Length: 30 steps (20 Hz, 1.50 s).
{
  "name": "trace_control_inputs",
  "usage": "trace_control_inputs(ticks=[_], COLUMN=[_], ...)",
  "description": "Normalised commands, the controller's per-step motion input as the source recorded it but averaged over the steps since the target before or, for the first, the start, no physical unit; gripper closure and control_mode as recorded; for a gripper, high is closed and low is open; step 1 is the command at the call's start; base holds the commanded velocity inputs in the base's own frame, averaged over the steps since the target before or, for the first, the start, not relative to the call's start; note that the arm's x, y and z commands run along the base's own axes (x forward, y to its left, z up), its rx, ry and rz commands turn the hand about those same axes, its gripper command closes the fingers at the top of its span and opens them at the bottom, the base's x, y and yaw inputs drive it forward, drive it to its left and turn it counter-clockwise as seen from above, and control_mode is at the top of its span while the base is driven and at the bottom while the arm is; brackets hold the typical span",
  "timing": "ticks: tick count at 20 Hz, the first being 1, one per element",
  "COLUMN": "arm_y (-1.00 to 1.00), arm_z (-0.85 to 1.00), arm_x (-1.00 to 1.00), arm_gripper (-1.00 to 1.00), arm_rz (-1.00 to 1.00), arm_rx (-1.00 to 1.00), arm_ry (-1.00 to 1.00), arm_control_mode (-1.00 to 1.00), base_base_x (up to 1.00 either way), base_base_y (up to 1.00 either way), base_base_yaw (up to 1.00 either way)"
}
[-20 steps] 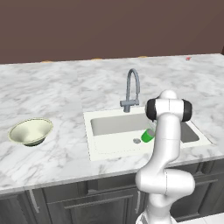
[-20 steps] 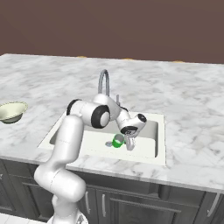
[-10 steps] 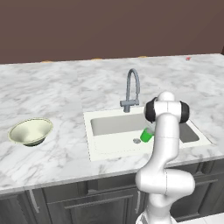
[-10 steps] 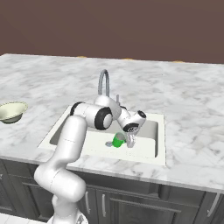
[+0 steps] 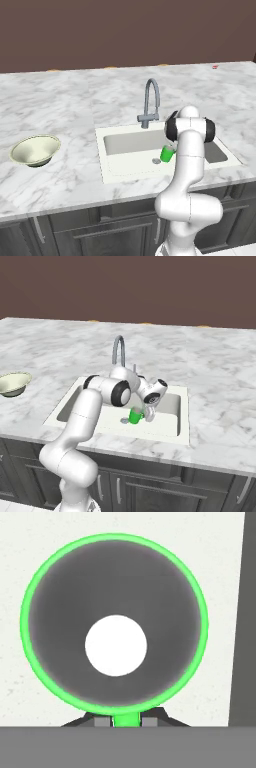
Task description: Pick the mug and place it in the sink. Pick the bowl and place it in the open cabinet and then close the cabinet.
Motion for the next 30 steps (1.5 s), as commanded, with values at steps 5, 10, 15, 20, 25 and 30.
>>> trace_control_inputs(ticks=[5, 10, 15, 20, 25, 30], arm_y=[-0.20, -0.24, -0.27, -0.05, 0.00, 0.00], arm_z=[0.00, 0.00, 0.00, 0.11, 0.17, 0.44], arm_x=[0.00, 0.00, 0.00, 0.00, -0.28, -0.48], arm_gripper=[-1.00, -1.00, -1.00, -1.00, -1.00, -1.00], arm_rz=[0.00, 0.00, 0.00, 0.00, 0.00, 0.01], arm_rx=[0.00, 0.00, 0.00, 0.00, 0.00, 0.00], arm_ry=[0.00, 0.00, 0.00, 0.00, -0.02, -0.08], arm_control_mode=[-1.00, -1.00, -1.00, -1.00, -1.00, -1.00], base_base_x=[0.00, 0.00, 0.00, 0.00, 0.00, 0.00], base_base_y=[0.00, 0.00, 0.00, 0.00, 0.00, 0.00], base_base_yaw=[0.00, 0.00, 0.00, 0.00, 0.00, 0.00])
